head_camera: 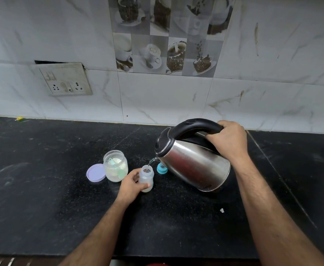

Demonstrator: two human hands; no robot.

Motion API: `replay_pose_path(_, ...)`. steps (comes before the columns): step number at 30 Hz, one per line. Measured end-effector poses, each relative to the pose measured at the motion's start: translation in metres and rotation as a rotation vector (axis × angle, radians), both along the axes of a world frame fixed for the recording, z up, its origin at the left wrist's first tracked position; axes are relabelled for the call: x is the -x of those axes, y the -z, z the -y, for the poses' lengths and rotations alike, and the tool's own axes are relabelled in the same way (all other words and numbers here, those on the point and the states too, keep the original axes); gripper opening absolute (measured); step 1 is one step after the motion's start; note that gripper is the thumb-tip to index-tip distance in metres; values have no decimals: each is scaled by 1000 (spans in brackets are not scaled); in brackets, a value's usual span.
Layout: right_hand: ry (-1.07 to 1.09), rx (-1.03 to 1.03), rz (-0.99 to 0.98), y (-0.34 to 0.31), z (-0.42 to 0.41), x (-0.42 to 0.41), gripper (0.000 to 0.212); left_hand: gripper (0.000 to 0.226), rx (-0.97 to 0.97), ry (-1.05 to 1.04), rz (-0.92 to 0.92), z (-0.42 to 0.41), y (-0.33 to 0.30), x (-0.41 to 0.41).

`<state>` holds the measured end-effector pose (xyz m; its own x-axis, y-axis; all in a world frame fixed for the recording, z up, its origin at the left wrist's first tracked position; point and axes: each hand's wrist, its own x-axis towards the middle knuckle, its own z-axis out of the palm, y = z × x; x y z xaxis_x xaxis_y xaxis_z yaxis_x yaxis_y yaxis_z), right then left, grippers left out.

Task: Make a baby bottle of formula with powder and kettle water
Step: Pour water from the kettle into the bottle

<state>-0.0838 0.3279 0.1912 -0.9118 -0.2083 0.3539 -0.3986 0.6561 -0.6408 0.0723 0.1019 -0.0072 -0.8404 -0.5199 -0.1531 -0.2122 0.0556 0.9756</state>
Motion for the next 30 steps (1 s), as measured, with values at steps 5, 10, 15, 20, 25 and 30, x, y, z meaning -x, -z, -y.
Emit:
replay_pose_path(5, -11, -7, 23, 9, 1, 1, 18, 58, -2, 3, 8, 0, -2, 1)
replay_pose_path(10, -13, -30, 56, 18, 3, 2, 17, 57, -4, -3, 0, -1, -3, 4)
replay_pose_path(15, -18, -68, 50, 26, 6, 3, 22, 56, -3, 13, 9, -2, -4, 6)
replay_pose_path(20, -24, -72, 55, 31, 8, 5, 24, 57, -13, 7, 18, -2, -5, 8)
replay_pose_path(25, -17, -27, 76, 33, 8, 14, 26, 57, -31, 10, 10, -2, -8, 11)
replay_pose_path(30, -27, 155, 163, 27, 5, 26, 14, 57, -52, -5, -4, 0, -8, 16)
